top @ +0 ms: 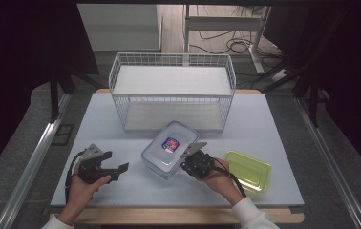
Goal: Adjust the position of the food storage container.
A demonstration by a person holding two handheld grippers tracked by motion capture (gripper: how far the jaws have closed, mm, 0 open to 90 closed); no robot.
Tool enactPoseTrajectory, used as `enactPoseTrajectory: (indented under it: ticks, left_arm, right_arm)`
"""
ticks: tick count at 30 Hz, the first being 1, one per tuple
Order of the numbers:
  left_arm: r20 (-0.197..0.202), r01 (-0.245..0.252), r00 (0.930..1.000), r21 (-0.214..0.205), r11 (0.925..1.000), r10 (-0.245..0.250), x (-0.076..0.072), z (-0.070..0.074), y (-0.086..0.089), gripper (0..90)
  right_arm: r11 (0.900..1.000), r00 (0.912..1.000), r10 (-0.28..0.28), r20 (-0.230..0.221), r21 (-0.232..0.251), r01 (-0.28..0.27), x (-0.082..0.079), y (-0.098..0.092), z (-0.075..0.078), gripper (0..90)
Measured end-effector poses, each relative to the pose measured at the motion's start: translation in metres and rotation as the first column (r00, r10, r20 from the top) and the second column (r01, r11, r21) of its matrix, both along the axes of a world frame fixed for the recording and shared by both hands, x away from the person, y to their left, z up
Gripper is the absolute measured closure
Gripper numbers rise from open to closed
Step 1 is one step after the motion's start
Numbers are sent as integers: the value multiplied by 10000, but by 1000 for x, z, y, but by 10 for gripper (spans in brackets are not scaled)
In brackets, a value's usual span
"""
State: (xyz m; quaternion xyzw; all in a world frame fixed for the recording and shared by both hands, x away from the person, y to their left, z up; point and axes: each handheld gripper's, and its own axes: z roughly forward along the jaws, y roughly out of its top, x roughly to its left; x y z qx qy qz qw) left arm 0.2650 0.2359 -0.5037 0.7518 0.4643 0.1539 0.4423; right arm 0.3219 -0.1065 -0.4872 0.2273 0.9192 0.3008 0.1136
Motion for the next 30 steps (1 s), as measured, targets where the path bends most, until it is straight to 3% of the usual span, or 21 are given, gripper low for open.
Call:
enactPoseTrajectory:
  ticks: [4,7,10,11,12,13,14,15,21,25,30]
  left_arm:
    - [-13,-29,10000,-16,10000,29,0,0,2,152]
    - [14,13,10000,-12,10000,-13,0,0,1,152]
    - [26,34,10000,-19,10000,-34,-1,0,-1,152]
    - [11,50,10000,-17,10000,-50,-1,0,-1,152]
    - [11,60,10000,-14,10000,-60,-1,0,-2,152]
    - [0,90,10000,13,10000,-90,0,0,-2,152]
    - [-15,110,9999,11,9999,-110,0,0,-2,152]
    - [-9,124,9999,8,9999,-124,0,-1,-1,152]
    - [1,124,9999,-25,9999,-124,-1,-1,0,154]
    - [-13,161,9999,-1,9999,-161,-1,-1,-1,154]
    - [-3,160,9999,-17,9999,-160,0,-2,0,154]
  right_arm:
    - [9981,9989,-422,191,448,413,4,-14,11,894]
    - [9920,9923,-1069,628,735,1022,14,-27,23,894]
    - [9770,9783,-1903,825,1137,1804,30,-36,33,894]
    - [9699,9698,-2256,928,1153,2146,43,-39,38,894]
    - [9699,9698,-2256,928,1153,2146,43,-39,38,894]
    - [9600,9595,-2654,948,1187,2538,55,-40,40,894]
    - [9600,9595,-2654,948,1187,2538,55,-40,40,894]
    - [9486,9495,-3010,889,1296,2886,67,-40,39,893]
    - [9309,9339,-3493,767,1420,3365,91,-34,30,894]
    - [9295,9310,-3590,661,1154,3502,105,-29,22,893]
    - [9414,9410,-3325,636,830,3270,113,-25,13,894]
